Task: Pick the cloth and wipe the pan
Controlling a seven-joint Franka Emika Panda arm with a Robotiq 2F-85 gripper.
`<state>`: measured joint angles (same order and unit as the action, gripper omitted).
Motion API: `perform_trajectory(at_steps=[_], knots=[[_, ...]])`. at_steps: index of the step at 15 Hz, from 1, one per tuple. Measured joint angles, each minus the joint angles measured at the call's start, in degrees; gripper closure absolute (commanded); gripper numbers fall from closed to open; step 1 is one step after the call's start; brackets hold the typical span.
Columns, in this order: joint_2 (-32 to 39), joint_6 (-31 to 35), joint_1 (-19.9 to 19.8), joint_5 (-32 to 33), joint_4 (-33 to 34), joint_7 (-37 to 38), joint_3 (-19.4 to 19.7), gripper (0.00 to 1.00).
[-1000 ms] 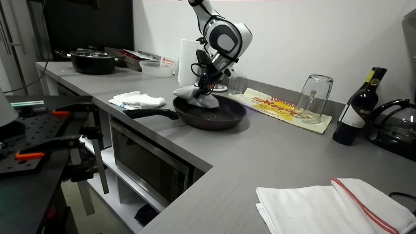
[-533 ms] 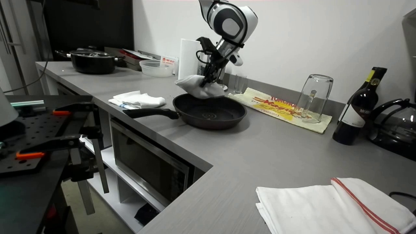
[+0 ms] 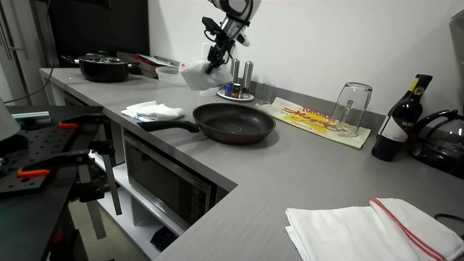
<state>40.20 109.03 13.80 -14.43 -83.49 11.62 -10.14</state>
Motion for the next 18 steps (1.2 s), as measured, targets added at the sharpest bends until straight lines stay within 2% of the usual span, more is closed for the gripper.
perform_trajectory(at_steps=[6,9,14,15,16,18], knots=[[-1.48,1.28,7.77,5.56,-6.27,0.1,-0.98,0.95],[-1.48,5.86,9.25,8.84,-9.41,0.11,-0.82,0.95],[-1.49,13.63,9.57,13.26,-13.3,0.29,0.04,0.95],[-1.5,14.53,9.57,13.74,-13.72,0.41,0.23,0.68],[-1.52,15.17,9.55,13.99,-14.01,0.57,0.35,0.56],[-1.62,15.68,9.47,14.02,-14.14,0.76,0.46,0.43]])
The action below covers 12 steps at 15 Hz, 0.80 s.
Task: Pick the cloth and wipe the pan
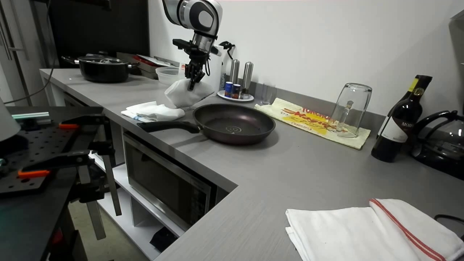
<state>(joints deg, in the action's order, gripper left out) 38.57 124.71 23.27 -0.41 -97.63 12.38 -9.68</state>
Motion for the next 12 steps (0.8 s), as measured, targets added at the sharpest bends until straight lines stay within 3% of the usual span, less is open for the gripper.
perform_trajectory(at_steps=[6,12], knots=[[-3.84,-0.36,-0.28,-0.08,-1.59,0.0,-0.82,0.0],[-12.44,-2.93,-1.14,0.0,-6.35,-0.12,-0.95,0.0]])
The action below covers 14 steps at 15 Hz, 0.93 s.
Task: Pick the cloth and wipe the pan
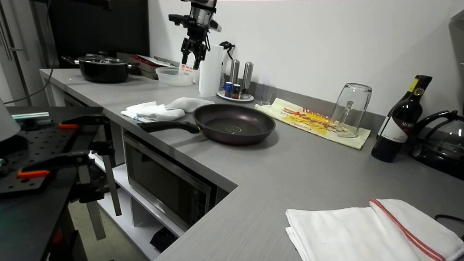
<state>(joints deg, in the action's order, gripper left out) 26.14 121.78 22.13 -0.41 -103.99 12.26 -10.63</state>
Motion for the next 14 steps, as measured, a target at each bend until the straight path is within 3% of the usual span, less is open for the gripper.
perform_trajectory(at_steps=[14], knots=[[-40.17,-8.07,-5.82,-0.3,-23.04,2.16,-0.83,0.0]])
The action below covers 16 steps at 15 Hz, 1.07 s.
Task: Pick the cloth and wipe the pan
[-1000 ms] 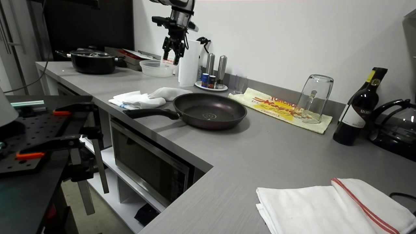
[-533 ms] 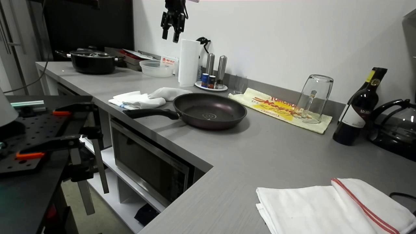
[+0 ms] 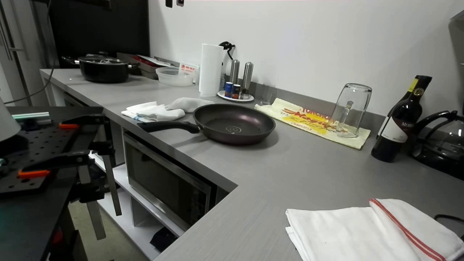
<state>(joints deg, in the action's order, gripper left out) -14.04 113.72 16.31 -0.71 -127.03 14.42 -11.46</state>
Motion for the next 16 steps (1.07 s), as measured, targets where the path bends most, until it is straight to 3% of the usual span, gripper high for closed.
perform_trajectory(at_steps=[7,16], knots=[[-13.09,-2.98,-1.83,-0.89,-10.64,3.72,-1.08,0.0],[-19.57,-2.98,-2.68,-4.9,-17.29,4.71,-1.26,0.0]])
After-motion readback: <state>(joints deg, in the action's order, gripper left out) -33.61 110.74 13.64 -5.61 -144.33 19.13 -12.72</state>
